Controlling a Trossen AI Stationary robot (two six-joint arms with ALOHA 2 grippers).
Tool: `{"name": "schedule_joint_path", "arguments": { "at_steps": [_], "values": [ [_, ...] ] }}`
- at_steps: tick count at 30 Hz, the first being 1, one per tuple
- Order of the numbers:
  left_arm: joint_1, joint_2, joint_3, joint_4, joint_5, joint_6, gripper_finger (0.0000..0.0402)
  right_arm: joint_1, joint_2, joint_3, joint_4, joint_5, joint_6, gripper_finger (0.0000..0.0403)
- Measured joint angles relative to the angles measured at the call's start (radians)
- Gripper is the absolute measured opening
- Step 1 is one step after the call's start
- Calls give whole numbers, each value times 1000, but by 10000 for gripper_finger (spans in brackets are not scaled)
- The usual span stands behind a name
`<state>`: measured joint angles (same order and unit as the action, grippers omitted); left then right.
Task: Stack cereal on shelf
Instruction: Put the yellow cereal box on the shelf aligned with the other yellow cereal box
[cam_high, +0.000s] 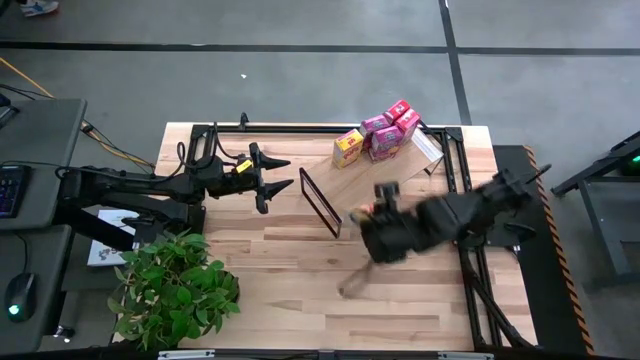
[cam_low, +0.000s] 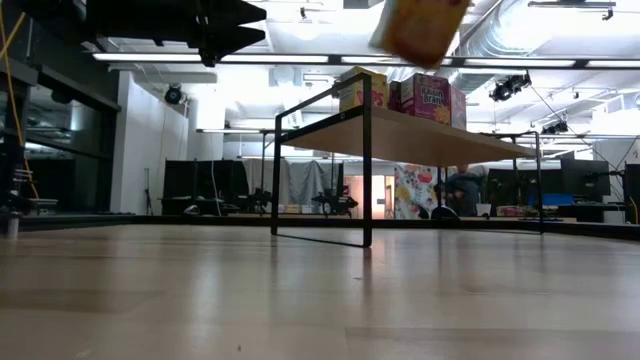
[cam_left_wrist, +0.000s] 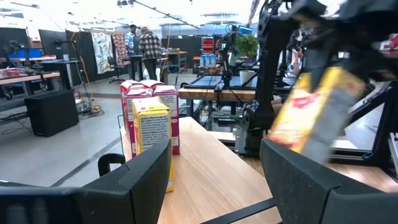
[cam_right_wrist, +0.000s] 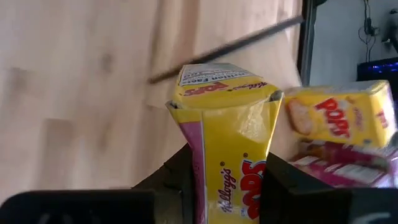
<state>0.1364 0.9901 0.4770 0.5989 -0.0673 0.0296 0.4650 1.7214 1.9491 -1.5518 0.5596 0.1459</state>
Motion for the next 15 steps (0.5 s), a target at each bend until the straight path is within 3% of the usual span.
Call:
{"name": "schedule_joint_path", "arguments": {
  "at_steps": [8, 15],
  "values": [
    [0, 0, 0, 0, 0, -2, 237, -322, -5, 0, -10, -100, -298, 99],
    [0, 0, 0, 0, 0, 0, 237, -486, -5, 0, 28, -257, -493, 99]
  ]
}}
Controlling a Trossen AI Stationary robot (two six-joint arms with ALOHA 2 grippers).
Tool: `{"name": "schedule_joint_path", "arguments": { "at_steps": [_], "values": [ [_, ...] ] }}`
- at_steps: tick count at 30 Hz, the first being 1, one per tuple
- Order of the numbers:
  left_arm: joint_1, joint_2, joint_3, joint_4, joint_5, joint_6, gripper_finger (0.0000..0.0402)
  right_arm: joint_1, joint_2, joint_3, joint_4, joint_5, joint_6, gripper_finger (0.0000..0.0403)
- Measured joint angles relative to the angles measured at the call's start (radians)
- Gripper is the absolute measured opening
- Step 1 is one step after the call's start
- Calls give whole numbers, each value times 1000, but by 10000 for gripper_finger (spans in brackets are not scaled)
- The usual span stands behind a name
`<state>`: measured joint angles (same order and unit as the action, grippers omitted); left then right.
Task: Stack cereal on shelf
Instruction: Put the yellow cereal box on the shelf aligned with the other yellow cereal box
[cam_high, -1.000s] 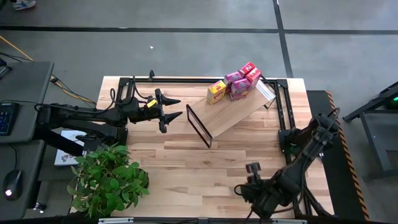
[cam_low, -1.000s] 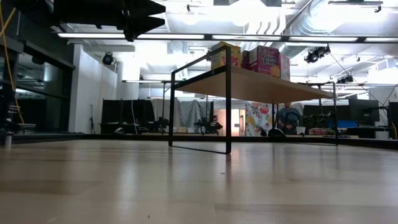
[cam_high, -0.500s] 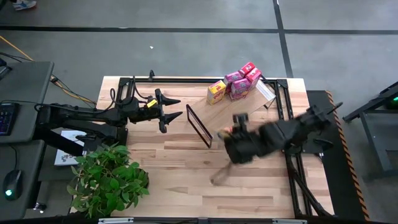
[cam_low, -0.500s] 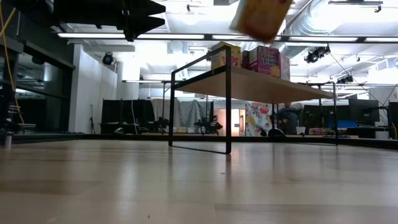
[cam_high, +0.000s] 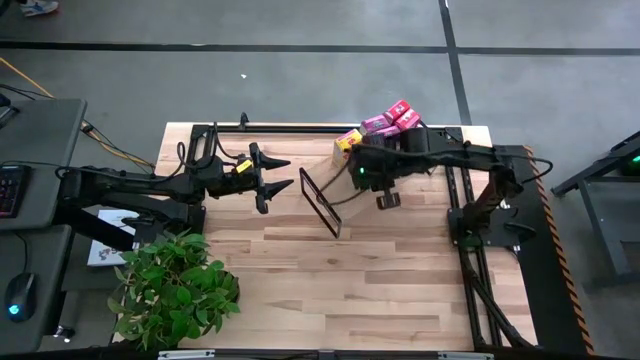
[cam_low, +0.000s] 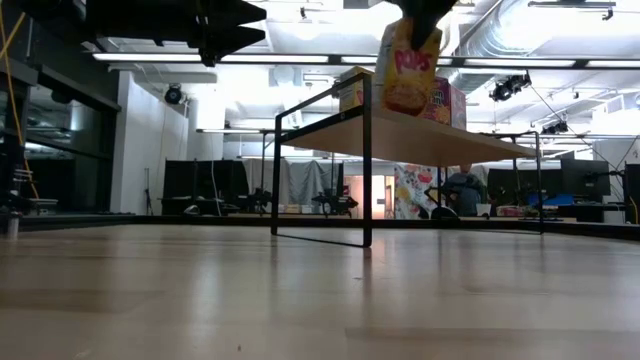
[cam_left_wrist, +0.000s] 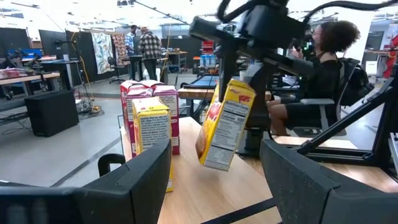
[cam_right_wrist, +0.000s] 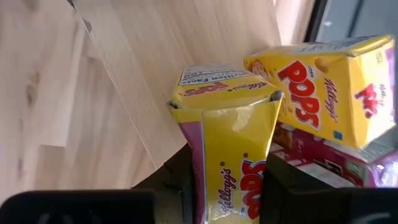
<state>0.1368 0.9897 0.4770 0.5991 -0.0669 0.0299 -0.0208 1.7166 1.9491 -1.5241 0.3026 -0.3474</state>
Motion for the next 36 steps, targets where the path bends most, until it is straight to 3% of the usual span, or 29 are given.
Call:
{"name": "schedule_joint_path", "arguments": {
  "at_steps": [3, 13, 19, 26, 36],
  "values": [
    [1, 0, 0, 4, 0, 17, 237, -39, 0, 0, 22, -69, -27, 99],
    [1, 0, 0, 4, -21, 50, 237, -106, 0, 0, 75, -105, -106, 99],
    [1, 0, 0, -31, -22, -7, 237, -153, 0, 0, 109, -183, -132, 99],
    [1, 0, 0, -37, -23, -46, 237, -181, 0, 0, 101, -184, -125, 99],
    [0, 0, 0, -35, -23, -45, 237, -183, 0, -1, 99, -154, -125, 160]
  ]
}}
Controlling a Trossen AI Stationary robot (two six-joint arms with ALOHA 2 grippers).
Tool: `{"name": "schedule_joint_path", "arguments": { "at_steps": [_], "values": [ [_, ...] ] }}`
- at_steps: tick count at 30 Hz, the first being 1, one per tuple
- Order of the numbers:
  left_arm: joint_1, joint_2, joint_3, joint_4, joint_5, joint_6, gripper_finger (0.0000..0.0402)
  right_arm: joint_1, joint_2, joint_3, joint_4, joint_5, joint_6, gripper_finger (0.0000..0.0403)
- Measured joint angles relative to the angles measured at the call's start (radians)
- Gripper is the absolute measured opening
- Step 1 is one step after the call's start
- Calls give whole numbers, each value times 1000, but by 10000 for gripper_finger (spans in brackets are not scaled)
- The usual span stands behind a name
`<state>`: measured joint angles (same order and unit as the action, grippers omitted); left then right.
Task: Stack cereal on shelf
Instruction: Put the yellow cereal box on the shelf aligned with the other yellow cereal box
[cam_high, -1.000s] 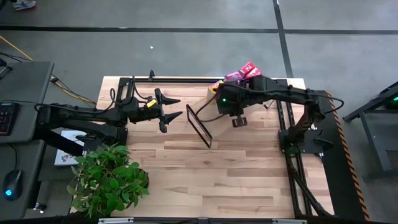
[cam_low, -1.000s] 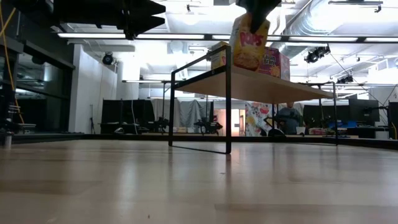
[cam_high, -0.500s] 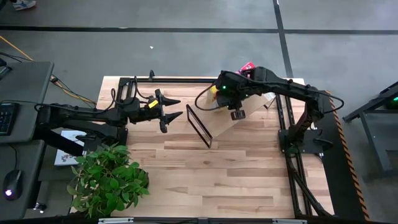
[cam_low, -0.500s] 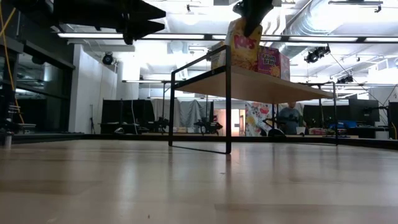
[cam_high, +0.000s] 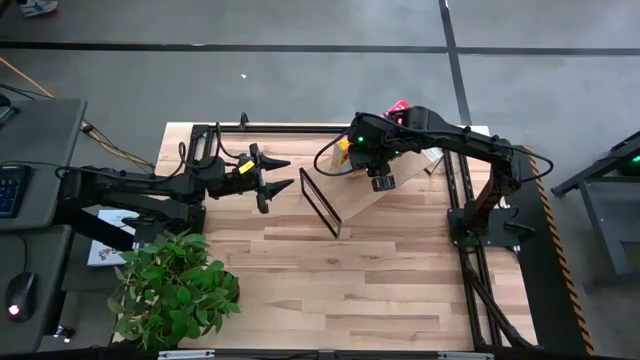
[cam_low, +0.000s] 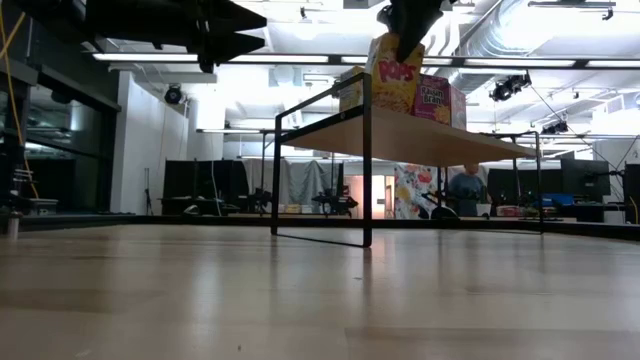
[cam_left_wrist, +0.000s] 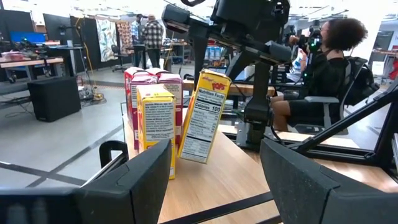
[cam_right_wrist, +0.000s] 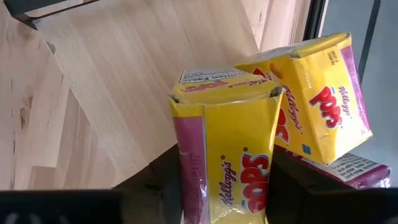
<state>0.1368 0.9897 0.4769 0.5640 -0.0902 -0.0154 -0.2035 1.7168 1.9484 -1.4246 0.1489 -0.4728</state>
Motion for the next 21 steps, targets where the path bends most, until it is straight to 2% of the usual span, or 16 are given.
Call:
{"name": "schedule_joint_path", "arguments": {
  "at_steps": [5, 21],
  "values": [
    [0, 0, 0, 0, 0, 0, 237, 0, 0, 0, 14, 0, 0, 183],
    [0, 0, 0, 0, 0, 0, 237, 0, 0, 0, 58, 7, -7, 221]
  ]
}}
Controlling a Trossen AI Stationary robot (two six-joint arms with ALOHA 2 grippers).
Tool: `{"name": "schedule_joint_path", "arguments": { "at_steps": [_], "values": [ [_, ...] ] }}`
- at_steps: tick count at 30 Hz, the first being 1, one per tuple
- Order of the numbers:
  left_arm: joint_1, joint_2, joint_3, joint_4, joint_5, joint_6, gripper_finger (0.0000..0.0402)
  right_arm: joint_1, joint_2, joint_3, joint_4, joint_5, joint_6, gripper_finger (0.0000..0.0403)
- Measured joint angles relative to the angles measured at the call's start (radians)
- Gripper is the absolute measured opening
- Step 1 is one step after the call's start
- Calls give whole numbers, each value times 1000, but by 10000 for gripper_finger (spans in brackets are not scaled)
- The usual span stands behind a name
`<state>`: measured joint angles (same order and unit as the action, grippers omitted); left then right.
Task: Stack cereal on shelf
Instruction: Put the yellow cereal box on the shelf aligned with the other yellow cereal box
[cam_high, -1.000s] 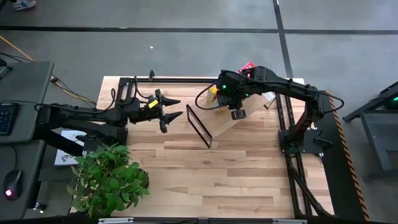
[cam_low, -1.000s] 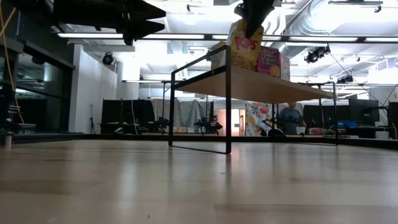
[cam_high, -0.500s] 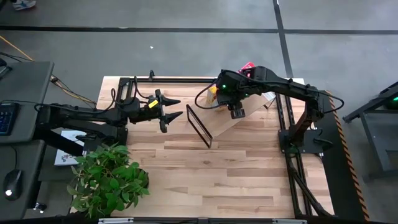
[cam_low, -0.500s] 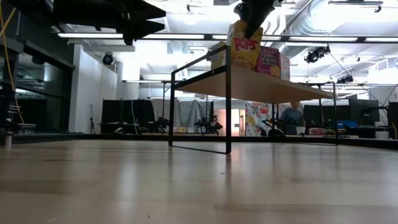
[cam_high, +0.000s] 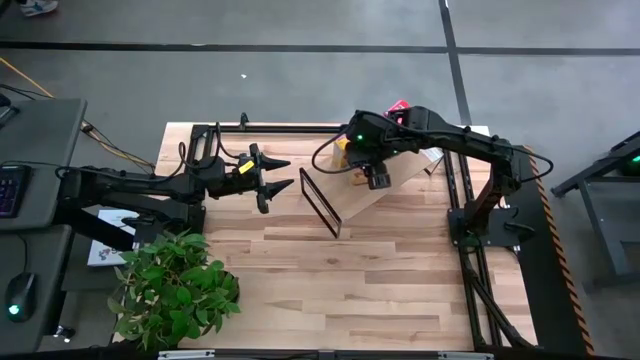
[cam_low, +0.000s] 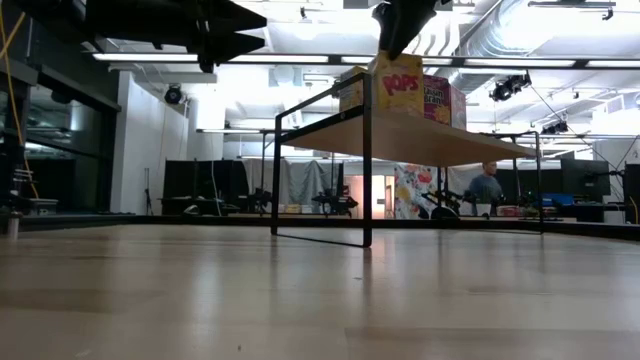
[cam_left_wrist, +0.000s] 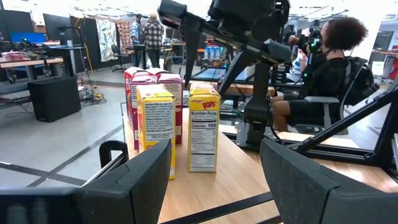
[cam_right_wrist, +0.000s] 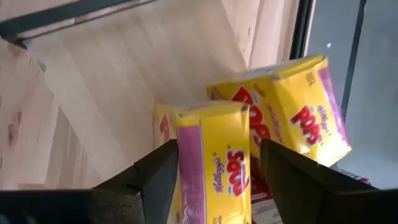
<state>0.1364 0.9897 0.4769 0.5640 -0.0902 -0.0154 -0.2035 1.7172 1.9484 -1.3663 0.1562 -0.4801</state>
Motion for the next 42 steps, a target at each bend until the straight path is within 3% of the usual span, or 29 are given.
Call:
{"name": "schedule_joint_path", "arguments": {
  "at_steps": [9, 20, 25, 31, 35, 39, 42],
  "values": [
    [0, 0, 0, 0, 0, 0, 237, 0, 0, 0, 20, 105, -52, 223],
    [0, 0, 0, 0, 0, 0, 237, 1, -2, 0, 29, -54, -79, 223],
    [0, 0, 0, 0, 0, 0, 237, 1, -6, 73, 24, -96, -78, 223],
    [0, 0, 0, -3, 0, 0, 237, 1, -7, 231, -10, -213, 28, 223],
    [0, 0, 0, -22, 0, 0, 237, 1, -14, 300, -90, -351, 150, 223],
    [0, 0, 0, -24, 0, -8, 237, 10, -48, 271, -188, -514, 170, 223],
    [0, 0, 0, -24, 0, -9, 237, 34, -104, 173, -195, -569, 221, 223]
  ]
}}
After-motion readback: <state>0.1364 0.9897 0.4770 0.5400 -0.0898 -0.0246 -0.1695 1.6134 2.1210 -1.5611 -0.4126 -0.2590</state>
